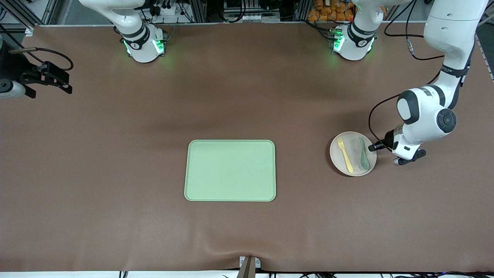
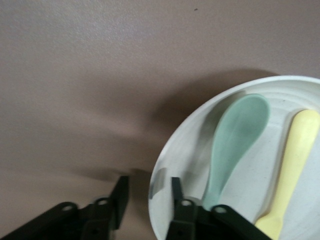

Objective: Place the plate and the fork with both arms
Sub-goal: 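Grasp the plate rim with the left gripper and lift it, then carry the plate onto the green tray and lower it with the left gripper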

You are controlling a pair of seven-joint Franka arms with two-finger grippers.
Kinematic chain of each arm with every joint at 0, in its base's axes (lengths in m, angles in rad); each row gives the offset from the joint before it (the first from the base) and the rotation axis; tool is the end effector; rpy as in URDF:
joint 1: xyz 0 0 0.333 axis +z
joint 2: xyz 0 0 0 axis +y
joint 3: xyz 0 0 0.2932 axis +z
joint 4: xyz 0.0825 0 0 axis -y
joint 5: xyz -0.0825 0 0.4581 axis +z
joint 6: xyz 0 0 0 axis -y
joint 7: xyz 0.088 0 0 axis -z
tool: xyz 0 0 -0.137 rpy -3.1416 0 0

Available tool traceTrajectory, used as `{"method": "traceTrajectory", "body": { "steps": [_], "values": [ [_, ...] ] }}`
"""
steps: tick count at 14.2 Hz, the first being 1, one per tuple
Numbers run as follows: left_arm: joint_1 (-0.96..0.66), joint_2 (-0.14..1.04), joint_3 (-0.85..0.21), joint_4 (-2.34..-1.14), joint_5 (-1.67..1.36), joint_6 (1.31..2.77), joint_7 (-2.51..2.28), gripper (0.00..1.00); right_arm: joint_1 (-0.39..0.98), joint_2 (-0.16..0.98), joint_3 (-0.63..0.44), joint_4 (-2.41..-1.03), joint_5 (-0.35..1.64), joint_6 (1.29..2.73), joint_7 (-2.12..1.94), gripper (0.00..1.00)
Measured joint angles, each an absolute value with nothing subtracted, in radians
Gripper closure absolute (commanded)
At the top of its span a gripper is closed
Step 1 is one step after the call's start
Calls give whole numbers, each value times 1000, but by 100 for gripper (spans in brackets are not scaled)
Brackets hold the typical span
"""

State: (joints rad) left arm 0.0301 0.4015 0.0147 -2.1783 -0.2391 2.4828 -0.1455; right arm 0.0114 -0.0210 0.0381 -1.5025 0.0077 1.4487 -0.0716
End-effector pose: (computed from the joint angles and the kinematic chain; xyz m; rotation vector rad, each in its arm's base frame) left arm 0.5786 0.0233 0.0822 2.9557 0.5774 -0.1544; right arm 0.6079 0.0315 0.6111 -3.1281 -0.1909 0.0513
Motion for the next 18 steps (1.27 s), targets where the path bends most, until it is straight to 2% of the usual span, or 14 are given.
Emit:
{"method": "traceTrajectory", "body": {
  "steps": [1, 9, 18],
  "values": [
    [29, 404, 13, -2178, -243, 2483, -145, 100, 11, -21, 38, -1502, 8, 1449, -72, 0],
    [30, 403, -10, -2154, -252, 2483, -144, 100, 11, -21, 38, -1503, 8, 1447, -72, 0],
    [17, 404, -228, -1948, -252, 2416, -151, 100, 11, -21, 38, -1503, 8, 1447, -72, 0]
  ]
}}
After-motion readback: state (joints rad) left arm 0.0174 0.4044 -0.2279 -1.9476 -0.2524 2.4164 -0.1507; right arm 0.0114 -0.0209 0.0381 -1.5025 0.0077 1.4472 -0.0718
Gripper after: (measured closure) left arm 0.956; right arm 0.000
